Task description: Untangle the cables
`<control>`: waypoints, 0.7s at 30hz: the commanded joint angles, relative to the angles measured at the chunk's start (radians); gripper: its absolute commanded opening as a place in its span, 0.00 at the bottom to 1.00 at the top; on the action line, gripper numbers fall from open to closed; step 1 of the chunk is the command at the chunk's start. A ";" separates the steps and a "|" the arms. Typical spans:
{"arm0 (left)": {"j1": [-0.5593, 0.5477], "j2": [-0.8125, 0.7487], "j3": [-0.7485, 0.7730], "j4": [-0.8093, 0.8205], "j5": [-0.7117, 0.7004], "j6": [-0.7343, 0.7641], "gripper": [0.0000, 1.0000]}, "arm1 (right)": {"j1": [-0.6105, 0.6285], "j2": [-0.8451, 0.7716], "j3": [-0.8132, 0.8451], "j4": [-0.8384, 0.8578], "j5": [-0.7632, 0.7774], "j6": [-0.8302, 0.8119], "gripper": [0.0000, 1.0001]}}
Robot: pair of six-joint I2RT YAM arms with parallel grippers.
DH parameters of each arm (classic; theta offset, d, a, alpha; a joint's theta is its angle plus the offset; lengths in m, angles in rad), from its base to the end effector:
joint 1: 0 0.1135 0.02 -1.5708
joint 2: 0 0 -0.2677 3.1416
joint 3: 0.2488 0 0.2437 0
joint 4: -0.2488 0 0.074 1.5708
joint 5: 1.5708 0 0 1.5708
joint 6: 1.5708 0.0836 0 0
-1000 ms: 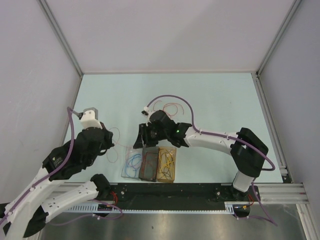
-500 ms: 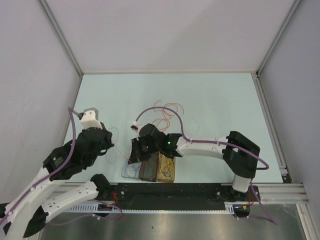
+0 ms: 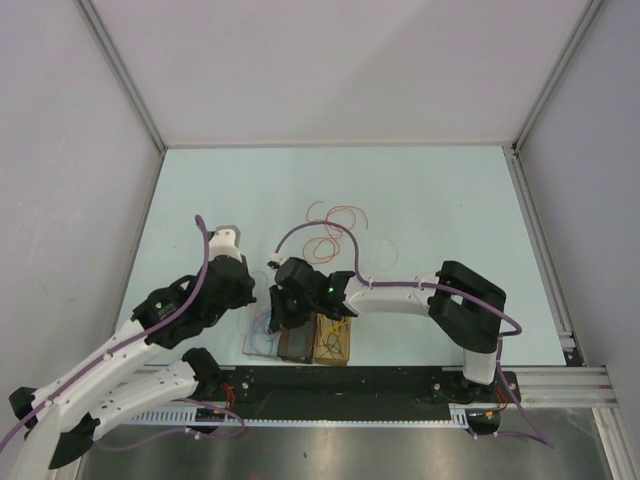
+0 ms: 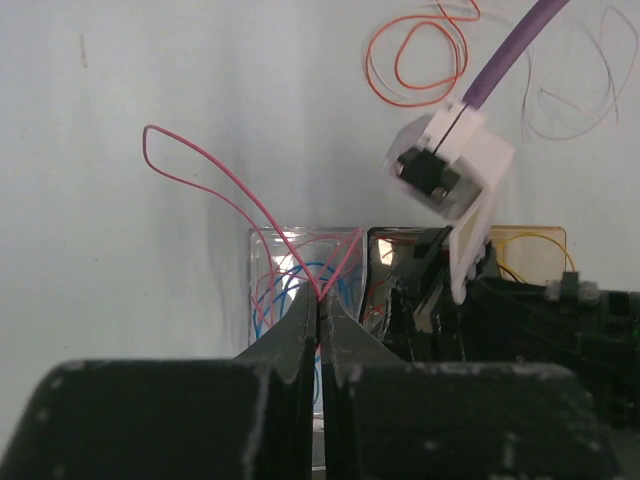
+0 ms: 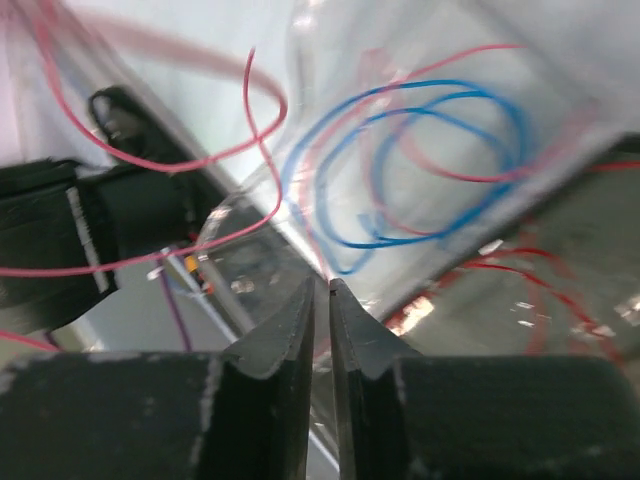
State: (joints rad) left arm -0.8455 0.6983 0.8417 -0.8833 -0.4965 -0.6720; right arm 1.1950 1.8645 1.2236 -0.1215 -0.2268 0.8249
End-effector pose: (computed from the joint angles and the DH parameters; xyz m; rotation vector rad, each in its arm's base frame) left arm 0.1287 -0.0852 0.2793 -0.0545 2.2173 -0.2635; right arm 0.1422 0.4117 0.1692 -0.6191 2.6003 1.1288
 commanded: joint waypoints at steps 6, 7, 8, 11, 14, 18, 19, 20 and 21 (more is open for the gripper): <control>-0.006 0.021 -0.084 0.144 0.098 -0.014 0.00 | -0.077 -0.139 0.037 -0.214 0.181 -0.092 0.27; -0.007 0.018 -0.093 0.144 0.099 -0.027 0.00 | -0.083 -0.151 0.037 -0.239 0.194 -0.099 0.29; -0.015 0.015 -0.098 0.145 0.102 -0.035 0.00 | -0.100 -0.159 0.037 -0.253 0.202 -0.104 0.29; -0.042 0.003 -0.124 0.155 0.122 -0.076 0.00 | -0.126 -0.203 0.036 -0.294 0.224 -0.119 0.30; -0.076 0.007 -0.138 0.129 0.128 -0.141 0.01 | -0.161 -0.250 0.037 -0.314 0.227 -0.139 0.31; -0.131 0.010 -0.138 0.060 0.130 -0.237 0.00 | -0.204 -0.295 0.036 -0.334 0.227 -0.153 0.31; -0.142 0.009 -0.148 0.053 0.136 -0.274 0.01 | -0.219 -0.301 0.037 -0.336 0.227 -0.158 0.31; -0.161 0.009 -0.154 0.044 0.139 -0.296 0.00 | -0.225 -0.306 0.037 -0.334 0.227 -0.161 0.31; -0.170 0.006 -0.159 0.020 0.139 -0.316 0.00 | -0.230 -0.315 0.036 -0.331 0.222 -0.164 0.31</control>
State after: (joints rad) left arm -0.9726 0.7132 0.7055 -0.7986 -0.3775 -0.8497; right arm 0.9897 1.6085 1.2251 -0.4339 -0.0288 0.6949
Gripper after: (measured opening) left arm 0.008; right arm 0.309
